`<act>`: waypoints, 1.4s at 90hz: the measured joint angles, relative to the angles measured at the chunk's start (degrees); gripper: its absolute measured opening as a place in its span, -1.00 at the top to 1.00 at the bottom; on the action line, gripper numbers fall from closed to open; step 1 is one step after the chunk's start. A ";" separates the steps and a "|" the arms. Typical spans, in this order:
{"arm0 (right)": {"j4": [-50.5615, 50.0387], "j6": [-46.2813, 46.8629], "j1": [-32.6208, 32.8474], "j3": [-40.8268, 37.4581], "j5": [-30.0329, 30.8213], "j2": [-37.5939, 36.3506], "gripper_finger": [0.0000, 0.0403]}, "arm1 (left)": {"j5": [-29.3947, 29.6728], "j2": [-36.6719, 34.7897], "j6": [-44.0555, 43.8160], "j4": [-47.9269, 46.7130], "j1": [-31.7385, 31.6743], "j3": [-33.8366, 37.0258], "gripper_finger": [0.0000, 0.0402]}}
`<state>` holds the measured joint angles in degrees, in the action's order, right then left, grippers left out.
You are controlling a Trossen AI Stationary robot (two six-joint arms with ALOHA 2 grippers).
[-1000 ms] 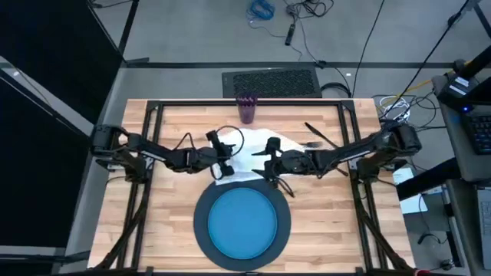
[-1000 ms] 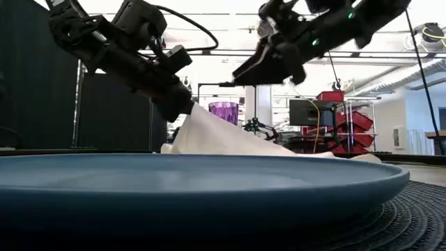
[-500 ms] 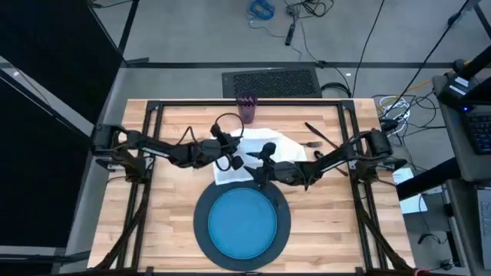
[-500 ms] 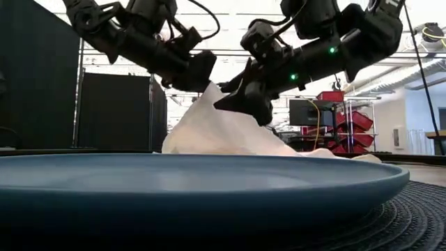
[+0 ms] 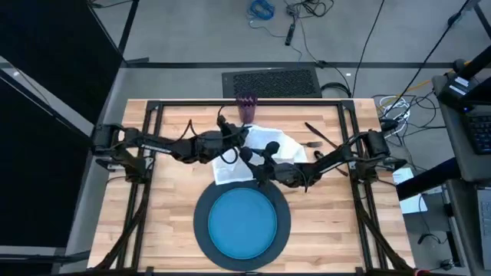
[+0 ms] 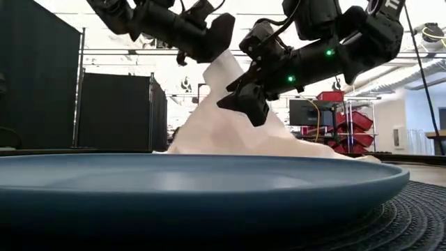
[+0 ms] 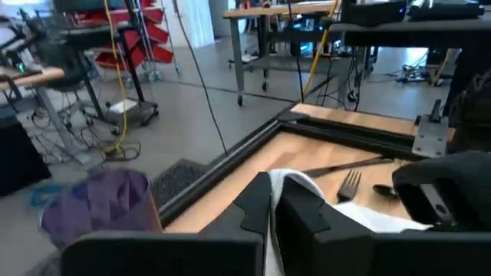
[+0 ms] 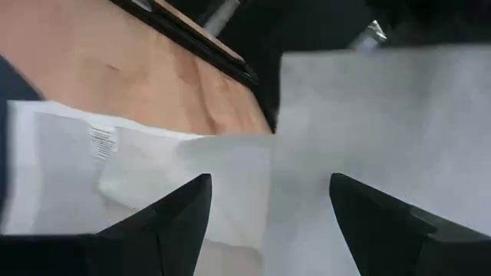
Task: Set table place
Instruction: Fold the white table napkin on the table
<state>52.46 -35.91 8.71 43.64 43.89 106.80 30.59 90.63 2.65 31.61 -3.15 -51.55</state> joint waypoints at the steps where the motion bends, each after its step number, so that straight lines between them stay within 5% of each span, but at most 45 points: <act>1: 0.09 -0.32 0.05 0.00 0.42 0.00 -0.25 | 0.00 0.00 0.35 -0.15 0.12 -0.10 1.00; 79: 4.48 -0.65 -1.79 0.00 4.69 0.00 -0.25 | 2.48 0.00 0.70 4.77 1.49 -1.15 1.00; 99: 4.67 -3.18 -2.32 0.00 10.35 0.00 -0.24 | 1.11 0.00 1.27 2.68 2.55 -1.31 1.00; 126: 4.24 -1.16 -1.46 0.00 5.49 0.00 0.08 | 3.64 0.00 4.84 -1.04 2.18 -1.31 1.00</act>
<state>56.71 -37.07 7.25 43.64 49.38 106.80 34.23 90.63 7.48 30.57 -0.97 -52.86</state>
